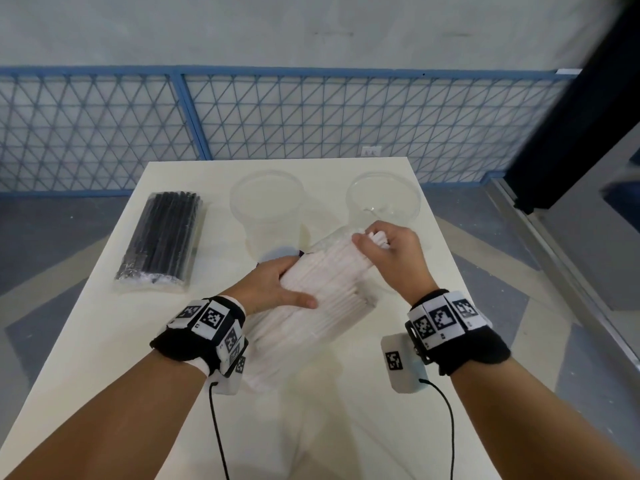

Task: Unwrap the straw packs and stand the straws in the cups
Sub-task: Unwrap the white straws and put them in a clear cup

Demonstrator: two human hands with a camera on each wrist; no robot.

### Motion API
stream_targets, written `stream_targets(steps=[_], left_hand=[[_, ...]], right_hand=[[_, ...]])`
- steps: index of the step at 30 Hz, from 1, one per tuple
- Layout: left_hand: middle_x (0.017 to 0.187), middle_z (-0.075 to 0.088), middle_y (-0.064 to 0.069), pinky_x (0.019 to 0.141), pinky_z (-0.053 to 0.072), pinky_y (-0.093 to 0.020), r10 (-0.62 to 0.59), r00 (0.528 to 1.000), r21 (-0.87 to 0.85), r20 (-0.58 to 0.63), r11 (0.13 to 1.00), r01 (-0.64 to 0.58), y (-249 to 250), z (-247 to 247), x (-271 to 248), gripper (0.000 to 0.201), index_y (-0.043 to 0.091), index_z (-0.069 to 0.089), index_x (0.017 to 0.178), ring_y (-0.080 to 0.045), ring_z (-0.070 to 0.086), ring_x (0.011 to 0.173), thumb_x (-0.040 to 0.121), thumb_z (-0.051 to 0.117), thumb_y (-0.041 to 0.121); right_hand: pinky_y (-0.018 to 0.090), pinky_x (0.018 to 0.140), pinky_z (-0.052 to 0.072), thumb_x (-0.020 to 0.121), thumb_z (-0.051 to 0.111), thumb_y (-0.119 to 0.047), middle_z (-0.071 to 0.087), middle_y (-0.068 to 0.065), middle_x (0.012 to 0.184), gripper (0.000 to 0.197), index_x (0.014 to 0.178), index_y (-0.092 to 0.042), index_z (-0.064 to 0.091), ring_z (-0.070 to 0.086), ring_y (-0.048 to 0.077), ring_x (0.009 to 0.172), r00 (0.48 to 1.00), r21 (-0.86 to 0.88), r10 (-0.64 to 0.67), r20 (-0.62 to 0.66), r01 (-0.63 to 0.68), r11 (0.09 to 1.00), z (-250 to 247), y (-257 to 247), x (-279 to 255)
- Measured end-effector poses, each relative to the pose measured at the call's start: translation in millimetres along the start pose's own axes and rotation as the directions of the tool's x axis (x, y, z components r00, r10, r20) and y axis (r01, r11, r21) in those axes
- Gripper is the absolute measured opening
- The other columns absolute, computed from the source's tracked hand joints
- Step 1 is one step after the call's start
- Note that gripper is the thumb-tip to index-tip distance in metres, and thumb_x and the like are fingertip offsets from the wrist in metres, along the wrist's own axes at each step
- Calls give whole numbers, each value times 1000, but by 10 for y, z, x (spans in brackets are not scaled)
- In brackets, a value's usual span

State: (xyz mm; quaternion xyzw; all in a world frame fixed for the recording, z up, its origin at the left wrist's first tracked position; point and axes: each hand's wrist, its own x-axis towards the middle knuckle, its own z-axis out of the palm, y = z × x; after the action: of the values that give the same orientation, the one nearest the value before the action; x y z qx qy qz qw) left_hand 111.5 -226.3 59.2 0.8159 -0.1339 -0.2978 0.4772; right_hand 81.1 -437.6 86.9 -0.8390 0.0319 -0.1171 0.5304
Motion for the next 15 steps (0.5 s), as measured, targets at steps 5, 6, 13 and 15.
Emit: stream_targets(steps=[5,6,13,15], left_hand=[[108,61,8,86,47,-25,37,999,139,18,990,-39,75,50,72,68,26,48,114,-7,58,101,58,86,29],[109,61,9,86,46,-23,34,999,139,20,990,-37,57,44,73,67,27,50,116,-7,58,102,59,86,28],[109,64,13,89,45,-23,18,999,83,28,996,-20,25,21,96,66,30,54,120,-3,59,103,61,84,29],[110,63,12,88,46,-23,11,999,95,41,995,-15,34,24,113,67,28,53,121,-3,58,102,62,84,29]], right_hand=[[14,49,29,85,63,-12,41,-1,52,24,66,3,56,37,4,46,996,23,46,-77,-45,999,-32,7,66],[16,50,29,85,62,-12,41,-2,52,25,67,4,56,37,3,47,991,45,68,-114,-63,997,-74,40,98],[31,77,52,84,66,-25,67,12,94,24,100,-9,58,65,24,90,934,621,291,207,-356,699,99,166,-9],[35,85,53,86,65,-23,66,17,107,35,113,-2,56,65,28,104,897,697,301,324,-442,564,223,163,-49]])
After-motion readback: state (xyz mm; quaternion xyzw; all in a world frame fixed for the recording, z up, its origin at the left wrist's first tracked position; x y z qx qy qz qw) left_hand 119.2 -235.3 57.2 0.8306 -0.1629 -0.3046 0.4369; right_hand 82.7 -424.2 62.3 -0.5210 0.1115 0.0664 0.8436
